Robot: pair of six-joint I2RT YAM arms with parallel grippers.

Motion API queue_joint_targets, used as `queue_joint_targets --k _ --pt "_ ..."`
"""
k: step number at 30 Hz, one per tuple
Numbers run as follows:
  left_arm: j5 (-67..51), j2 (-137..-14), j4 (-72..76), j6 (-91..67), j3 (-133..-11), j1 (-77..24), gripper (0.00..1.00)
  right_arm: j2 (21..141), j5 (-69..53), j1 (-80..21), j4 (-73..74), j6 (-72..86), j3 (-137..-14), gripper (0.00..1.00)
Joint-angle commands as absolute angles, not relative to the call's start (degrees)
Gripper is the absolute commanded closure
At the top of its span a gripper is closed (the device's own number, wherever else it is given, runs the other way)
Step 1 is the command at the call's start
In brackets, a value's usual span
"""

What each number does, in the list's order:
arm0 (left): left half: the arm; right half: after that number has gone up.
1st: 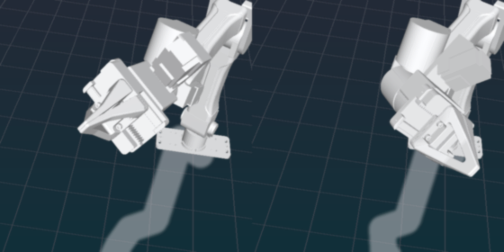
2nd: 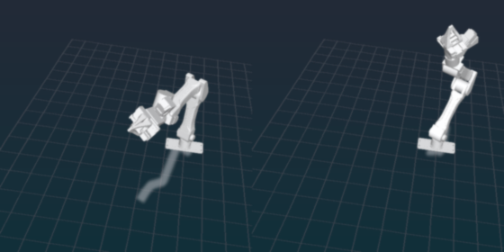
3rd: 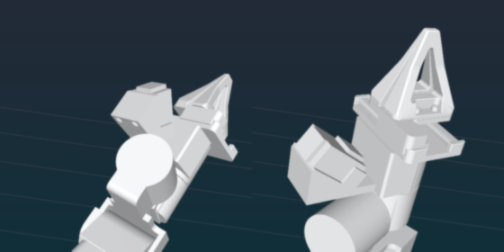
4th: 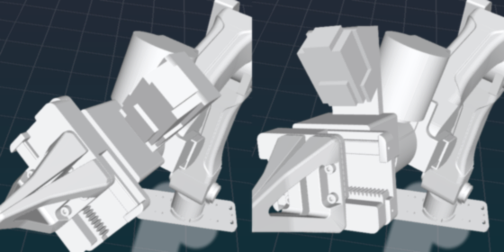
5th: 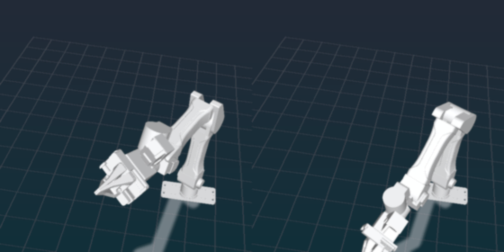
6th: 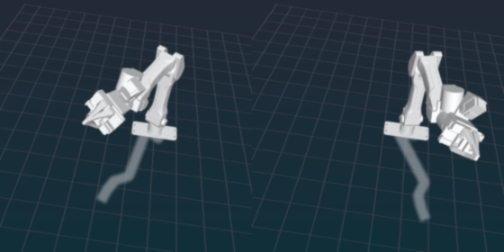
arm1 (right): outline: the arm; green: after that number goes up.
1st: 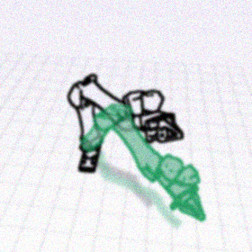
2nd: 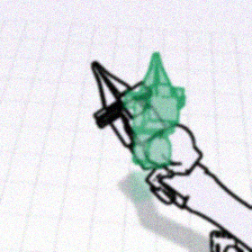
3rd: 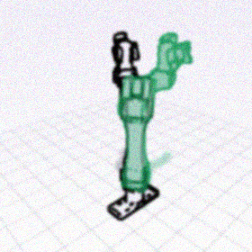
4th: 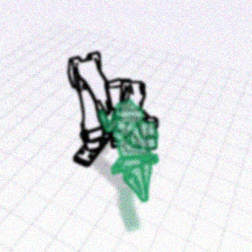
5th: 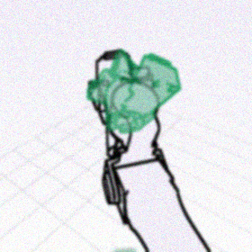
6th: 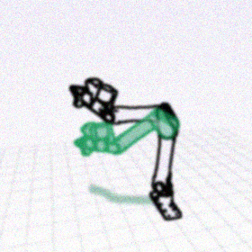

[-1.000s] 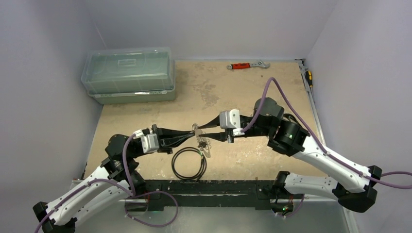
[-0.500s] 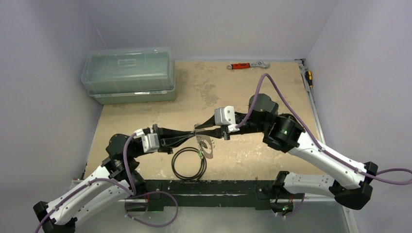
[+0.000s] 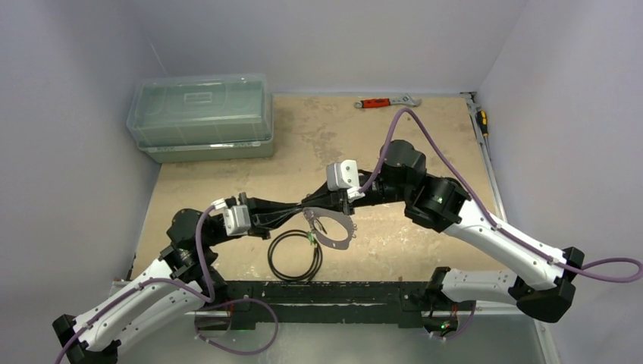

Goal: Put the keys on the keyring

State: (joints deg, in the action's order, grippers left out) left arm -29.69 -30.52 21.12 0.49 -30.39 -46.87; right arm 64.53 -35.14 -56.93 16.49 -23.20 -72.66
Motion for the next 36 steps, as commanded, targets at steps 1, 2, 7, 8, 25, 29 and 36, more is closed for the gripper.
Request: queue_joint_targets --k 1,2,7,8,25,29,36 --pt "-31.32 -30.91 25.82 -0.44 -31.4 -47.32 1.0 67.74 -33.17 -57.3 17.84 -23.66 -74.33 0.97" --pt "-31.4 -31.01 25.9 -0.44 -31.39 -47.32 1.0 68.1 -33.06 -57.3 18.04 -23.83 -74.47 1.0" --pt "-31.16 -31.38 24.93 -0.27 -31.68 -47.37 0.99 69.2 -31.81 -57.3 18.47 -24.89 -74.69 1.0" --pt "-31.0 -31.38 23.74 1.01 -32.19 -47.42 0.91 69.32 -31.22 -57.3 18.46 -24.95 -74.7 1.0" --pt "-21.16 -30.92 -18.73 14.08 -47.51 -47.31 0.46 68.64 -27.46 -57.3 18.86 -25.16 -74.36 1.0" --pt "-20.22 -33.37 -25.15 14.45 -51.79 -47.36 0.54 68.81 -27.38 -57.3 19.51 -25.18 -74.61 1.0" --pt "-19.54 -38.48 -30.4 15.96 -56.63 -47.34 0.64 69.08 -26.55 -57.3 20.76 -25.22 -74.97 1.0"
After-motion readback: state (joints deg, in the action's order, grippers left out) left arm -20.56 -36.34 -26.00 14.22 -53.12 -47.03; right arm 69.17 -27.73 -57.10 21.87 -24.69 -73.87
